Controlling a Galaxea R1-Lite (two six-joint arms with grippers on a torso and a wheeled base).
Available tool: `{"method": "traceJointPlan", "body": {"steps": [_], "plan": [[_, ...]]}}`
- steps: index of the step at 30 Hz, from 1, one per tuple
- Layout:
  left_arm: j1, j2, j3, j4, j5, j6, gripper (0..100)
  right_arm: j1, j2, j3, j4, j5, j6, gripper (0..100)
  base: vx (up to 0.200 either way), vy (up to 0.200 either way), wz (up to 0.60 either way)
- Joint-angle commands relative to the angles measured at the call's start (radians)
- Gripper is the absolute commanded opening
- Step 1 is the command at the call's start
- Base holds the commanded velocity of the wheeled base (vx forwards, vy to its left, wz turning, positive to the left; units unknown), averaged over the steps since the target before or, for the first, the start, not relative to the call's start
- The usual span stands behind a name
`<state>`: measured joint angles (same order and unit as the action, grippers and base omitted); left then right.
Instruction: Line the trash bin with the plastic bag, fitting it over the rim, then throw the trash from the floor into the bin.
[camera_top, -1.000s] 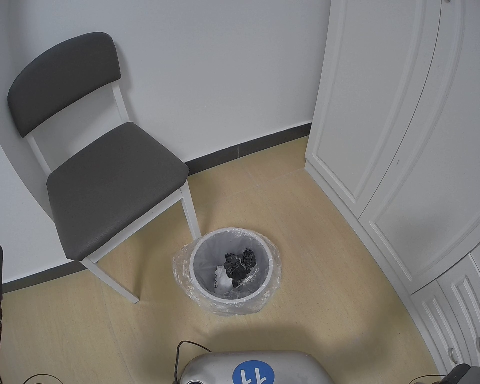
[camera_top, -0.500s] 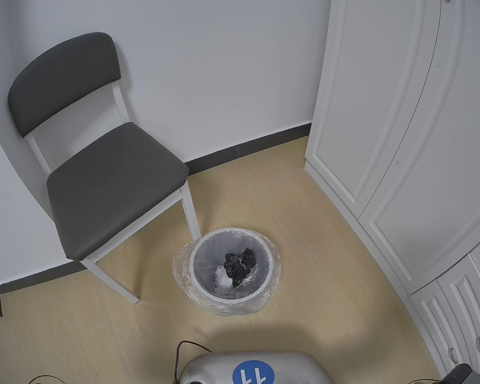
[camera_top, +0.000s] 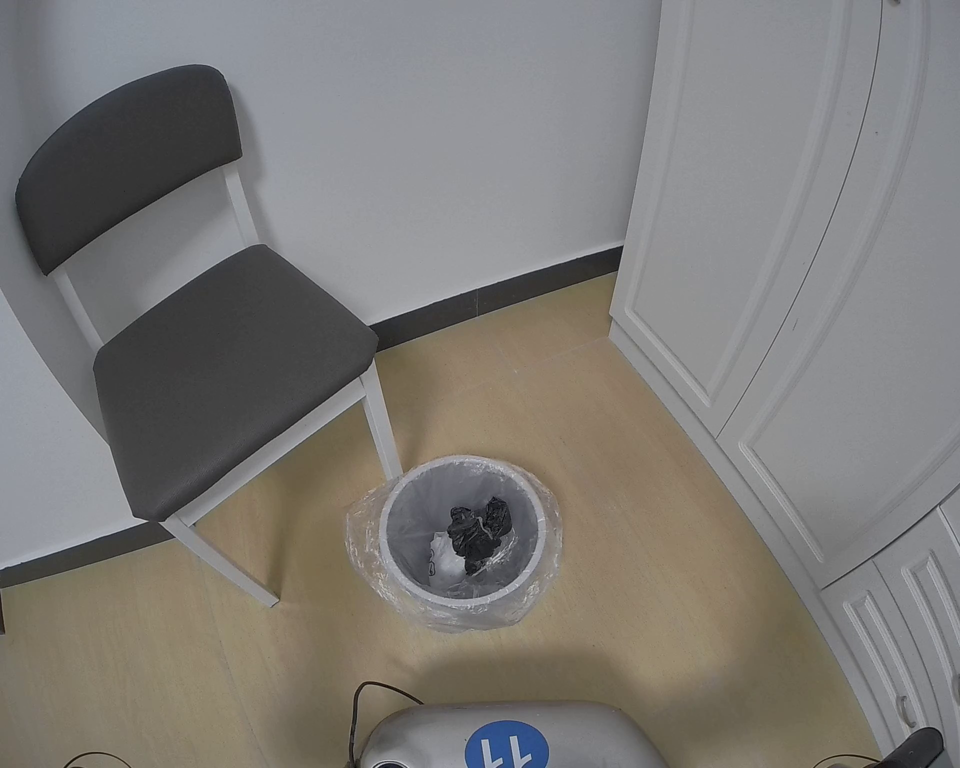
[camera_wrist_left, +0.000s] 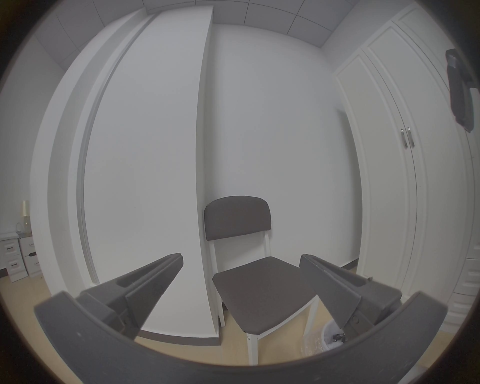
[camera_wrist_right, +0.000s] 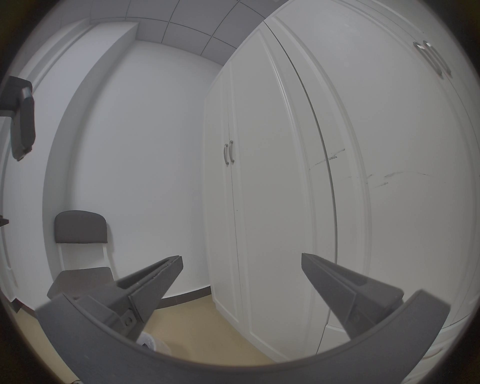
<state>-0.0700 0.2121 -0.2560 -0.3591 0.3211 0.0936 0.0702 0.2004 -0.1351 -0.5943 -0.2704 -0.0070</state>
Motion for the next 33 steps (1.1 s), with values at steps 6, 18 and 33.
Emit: {"method": "traceJointPlan", "body": {"steps": [6,18,33], "plan": [[0.029,-0.071,0.003,0.014,-0.011,0.006,100,-0.058,-0.161,0.008,0.1,0.062,0.001,100,0.0,0.0,0.0],[0.065,-0.208,0.061,0.183,-0.082,0.001,100,-0.067,-0.2,0.111,0.249,0.185,0.002,100,0.0,0.0,0.0],[0.061,-0.211,0.254,0.289,-0.083,-0.057,100,-0.067,-0.2,0.135,0.47,0.223,-0.004,100,0.0,0.0,0.0]]}}
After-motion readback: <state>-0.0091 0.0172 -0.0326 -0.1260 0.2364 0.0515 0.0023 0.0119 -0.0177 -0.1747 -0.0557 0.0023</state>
